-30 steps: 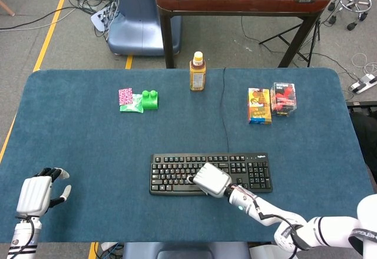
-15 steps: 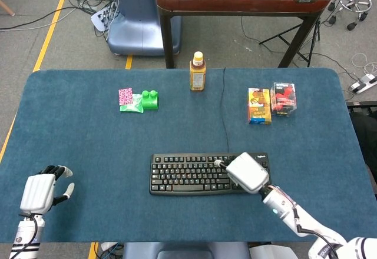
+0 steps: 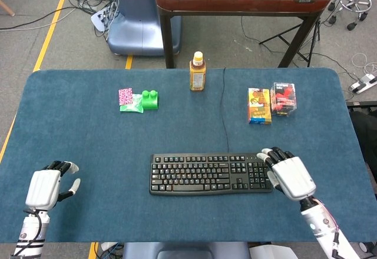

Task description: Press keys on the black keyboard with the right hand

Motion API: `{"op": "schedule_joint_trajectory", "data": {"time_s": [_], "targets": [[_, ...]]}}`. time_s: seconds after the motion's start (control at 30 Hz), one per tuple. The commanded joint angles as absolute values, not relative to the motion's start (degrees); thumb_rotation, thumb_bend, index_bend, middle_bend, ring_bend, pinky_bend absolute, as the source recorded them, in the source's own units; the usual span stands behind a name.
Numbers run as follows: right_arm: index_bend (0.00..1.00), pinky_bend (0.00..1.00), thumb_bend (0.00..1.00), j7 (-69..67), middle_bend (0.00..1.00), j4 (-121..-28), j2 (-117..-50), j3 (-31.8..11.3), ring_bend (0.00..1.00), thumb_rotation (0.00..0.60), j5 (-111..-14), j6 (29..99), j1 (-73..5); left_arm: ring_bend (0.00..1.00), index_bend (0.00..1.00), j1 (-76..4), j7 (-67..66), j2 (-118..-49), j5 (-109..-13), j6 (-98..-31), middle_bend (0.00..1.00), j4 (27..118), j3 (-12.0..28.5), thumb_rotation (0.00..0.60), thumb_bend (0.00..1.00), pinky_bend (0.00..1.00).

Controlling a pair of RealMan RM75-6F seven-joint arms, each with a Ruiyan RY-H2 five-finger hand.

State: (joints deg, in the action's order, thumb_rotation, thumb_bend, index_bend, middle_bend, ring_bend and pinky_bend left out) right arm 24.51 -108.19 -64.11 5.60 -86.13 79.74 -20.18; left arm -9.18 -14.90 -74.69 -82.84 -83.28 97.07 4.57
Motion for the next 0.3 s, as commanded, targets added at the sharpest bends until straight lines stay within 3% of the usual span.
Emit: {"op": "schedule_joint_trajectory", "data": {"time_s": [0.03, 0.3], "targets": [[0.27, 0.44, 0.50, 22.2, 0.27, -106.5, -64.4, 6.4, 0.20, 0.600, -86.8, 82.2, -17.2, 0.36, 0.47, -9.6, -14.6, -74.7, -82.3, -82.6, 0.49, 96.8, 4.8, 0.600, 0.29, 0.47], [0.27, 0.44, 0.50, 19.5, 0.26, -104.5, -64.5, 5.7, 0.21, 0.600, -86.4, 82.6, -14.6, 0.36, 0.47, -10.1, -14.7, -75.0, -81.9, -82.0, 0.49, 96.6, 4.9, 0.600, 0.29, 0.47]]}}
